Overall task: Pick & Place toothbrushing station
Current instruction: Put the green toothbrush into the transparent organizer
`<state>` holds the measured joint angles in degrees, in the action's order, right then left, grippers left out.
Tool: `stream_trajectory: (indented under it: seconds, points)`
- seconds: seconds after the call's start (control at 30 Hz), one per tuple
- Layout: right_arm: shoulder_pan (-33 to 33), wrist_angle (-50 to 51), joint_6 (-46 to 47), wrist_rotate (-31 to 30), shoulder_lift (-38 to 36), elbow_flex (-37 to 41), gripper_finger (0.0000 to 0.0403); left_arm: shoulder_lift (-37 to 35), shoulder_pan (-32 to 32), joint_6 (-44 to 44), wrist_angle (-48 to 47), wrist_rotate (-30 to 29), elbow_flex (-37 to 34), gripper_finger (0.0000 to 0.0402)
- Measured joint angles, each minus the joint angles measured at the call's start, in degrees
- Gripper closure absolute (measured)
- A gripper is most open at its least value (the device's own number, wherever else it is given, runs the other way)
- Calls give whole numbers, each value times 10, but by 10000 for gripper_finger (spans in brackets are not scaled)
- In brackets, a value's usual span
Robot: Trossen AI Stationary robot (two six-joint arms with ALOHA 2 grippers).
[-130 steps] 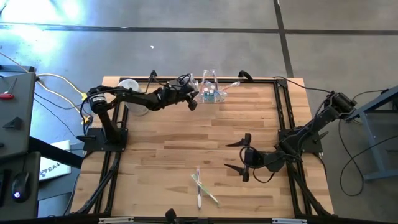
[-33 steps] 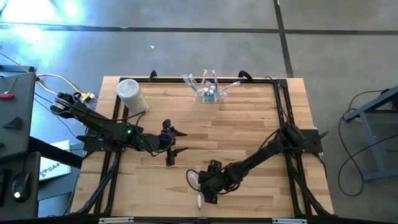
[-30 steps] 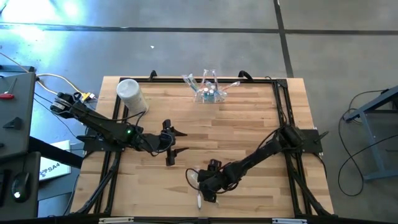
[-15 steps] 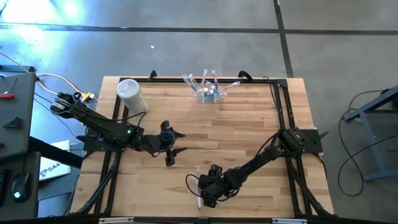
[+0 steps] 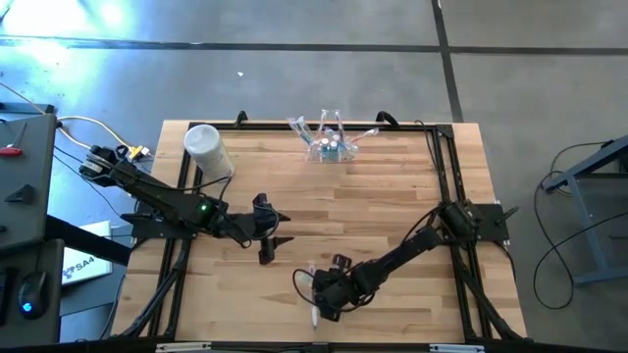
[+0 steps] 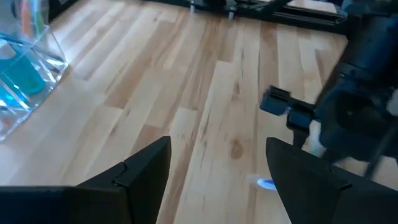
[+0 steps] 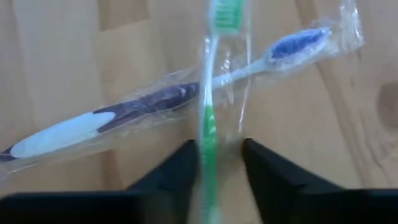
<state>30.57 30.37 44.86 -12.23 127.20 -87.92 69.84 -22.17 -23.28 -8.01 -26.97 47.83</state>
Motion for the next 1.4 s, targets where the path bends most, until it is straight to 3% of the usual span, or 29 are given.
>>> stream_trajectory:
  seconds: [0.13,0.2,0.5,0.8,1.0,1.13,1.27,1.4]
  points:
    - [-11,11,0,22,-4,1,369,0,0,-10,-5,17,0,142]
    - [-15,19,-6,27,-11,1,386,0,0,-10,-9,21,0,142]
    - [4,88,-16,-8,-100,4,390,5,-1,-15,-15,32,0,142]
    - [35,183,-46,-180,-245,3,391,6,-1,-27,-16,41,0,142]
    - [46,265,-74,-384,-338,11,391,6,-1,-26,-16,41,0,142]
    - [41,263,-104,-469,-417,56,390,6,0,-9,-16,40,0,142]
    - [29,242,-126,-494,-512,137,390,6,0,8,-16,41,0,142]
    - [4,90,-214,-480,-625,265,390,6,0,25,-20,34,0,142]
